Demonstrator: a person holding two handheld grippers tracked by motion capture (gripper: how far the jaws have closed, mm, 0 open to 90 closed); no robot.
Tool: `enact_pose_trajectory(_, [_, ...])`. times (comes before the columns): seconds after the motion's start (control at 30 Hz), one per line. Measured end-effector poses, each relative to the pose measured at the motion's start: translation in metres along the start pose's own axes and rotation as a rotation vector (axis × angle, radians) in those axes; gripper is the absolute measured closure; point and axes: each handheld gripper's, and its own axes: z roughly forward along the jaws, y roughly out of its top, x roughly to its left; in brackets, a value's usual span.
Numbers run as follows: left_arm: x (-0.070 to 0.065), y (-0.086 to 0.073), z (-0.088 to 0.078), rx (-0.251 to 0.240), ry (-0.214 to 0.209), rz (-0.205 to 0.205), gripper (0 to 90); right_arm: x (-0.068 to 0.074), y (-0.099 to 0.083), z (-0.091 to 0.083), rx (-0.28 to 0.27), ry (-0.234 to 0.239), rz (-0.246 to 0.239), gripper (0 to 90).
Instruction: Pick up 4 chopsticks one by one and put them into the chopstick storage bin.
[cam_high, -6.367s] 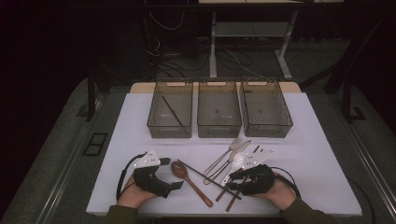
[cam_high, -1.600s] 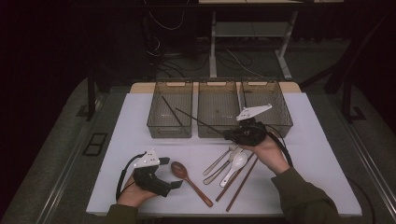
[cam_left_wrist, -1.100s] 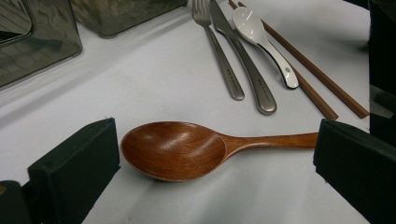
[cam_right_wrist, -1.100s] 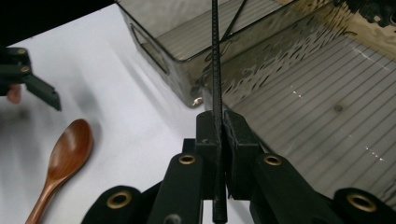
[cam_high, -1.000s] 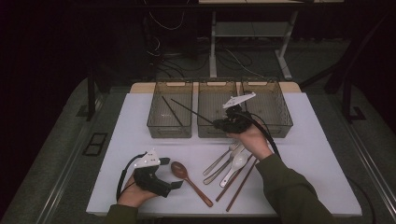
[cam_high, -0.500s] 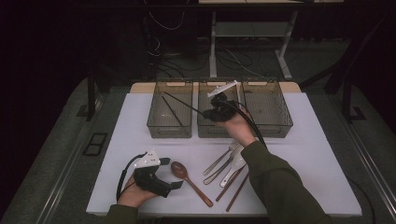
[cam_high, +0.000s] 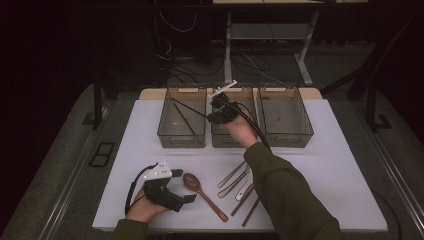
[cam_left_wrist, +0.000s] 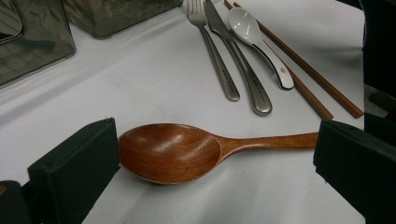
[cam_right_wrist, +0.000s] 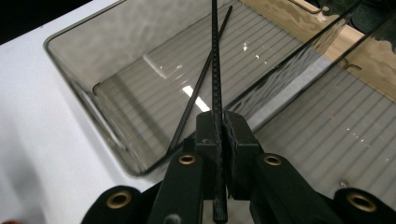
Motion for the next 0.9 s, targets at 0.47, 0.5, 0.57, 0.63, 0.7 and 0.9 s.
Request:
enact_pose_trajectory(0.47, [0.000, 0.001, 0.000, -0.003, -0.008, 0.002, 0.0, 0.012, 0.023, 0.029, 0.024, -0.037, -0.004, 84.9])
enact_pose_trajectory(0.5, [0.000, 0.001, 0.000, -0.003, -0.008, 0.002, 0.0, 0.013, 0.025, 0.030, 0.027, -0.042, -0.002, 84.9])
enact_pose_trajectory(0.57, [0.000, 0.001, 0.000, -0.005, -0.009, 0.002, 0.0, 0.013, 0.027, 0.032, 0.027, -0.045, -0.002, 84.9])
enact_pose_trajectory(0.63, [0.000, 0.001, 0.000, -0.006, -0.010, 0.001, 0.0, 0.013, 0.029, 0.033, 0.023, -0.047, 0.001, 84.9])
enact_pose_trajectory(0.7, [-0.001, 0.001, 0.000, -0.007, -0.010, 0.001, 0.0, 0.013, 0.031, 0.035, 0.021, -0.050, 0.007, 84.4])
enact_pose_trajectory(0.9, [0.000, 0.001, 0.000, -0.011, -0.010, 0.000, 0.0, 0.015, 0.034, 0.033, -0.024, -0.030, 0.005, 64.3])
